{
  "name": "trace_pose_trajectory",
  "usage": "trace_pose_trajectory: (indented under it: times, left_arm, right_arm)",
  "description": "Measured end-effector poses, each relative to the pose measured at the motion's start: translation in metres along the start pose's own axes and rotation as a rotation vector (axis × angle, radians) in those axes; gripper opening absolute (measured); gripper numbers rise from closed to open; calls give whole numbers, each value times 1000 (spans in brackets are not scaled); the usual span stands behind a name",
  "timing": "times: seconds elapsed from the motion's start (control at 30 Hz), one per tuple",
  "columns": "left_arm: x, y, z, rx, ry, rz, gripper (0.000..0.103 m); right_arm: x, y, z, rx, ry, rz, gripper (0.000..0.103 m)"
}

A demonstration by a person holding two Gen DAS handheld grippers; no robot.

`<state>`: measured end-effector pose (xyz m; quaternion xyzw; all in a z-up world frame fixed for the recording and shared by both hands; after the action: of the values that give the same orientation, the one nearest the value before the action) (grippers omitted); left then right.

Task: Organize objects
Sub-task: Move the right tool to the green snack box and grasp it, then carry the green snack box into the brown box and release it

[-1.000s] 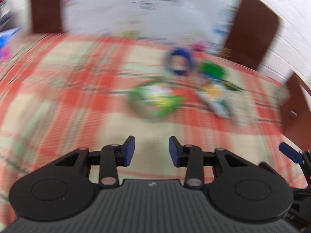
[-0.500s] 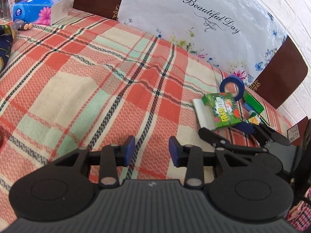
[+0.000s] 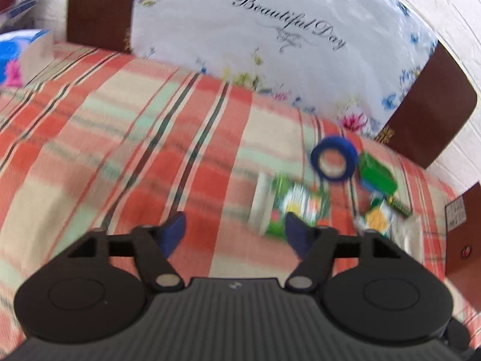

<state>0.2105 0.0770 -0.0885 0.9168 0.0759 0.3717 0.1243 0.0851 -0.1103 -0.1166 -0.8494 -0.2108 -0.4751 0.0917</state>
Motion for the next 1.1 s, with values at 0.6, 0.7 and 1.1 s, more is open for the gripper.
trace_pose_trajectory:
  times: [0.6, 0.7, 1.1]
  left_arm:
    - [4, 75, 12, -152, -43, 191, 43]
    - [16, 118, -12, -201, 11, 259, 43]
    - [-52, 380, -53, -484, 52, 603, 45]
  right_arm:
    - [65, -25, 76, -16, 95, -50, 59]
    - [77, -5, 45, -111, 184, -55, 59]
    - [46, 182, -118, -501, 257, 104, 59]
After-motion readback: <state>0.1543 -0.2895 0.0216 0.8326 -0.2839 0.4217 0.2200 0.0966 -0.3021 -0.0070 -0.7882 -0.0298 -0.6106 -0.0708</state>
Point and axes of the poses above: each gripper's, at about its wrist camera, not at the fingertips, and z roughly the way its jaws point, y to its right, x to its top, the point moved 7 cm from there along z, roughly the way its jaws point, and after that the axes turned 2 degrees about y, right-handed, at the moved point
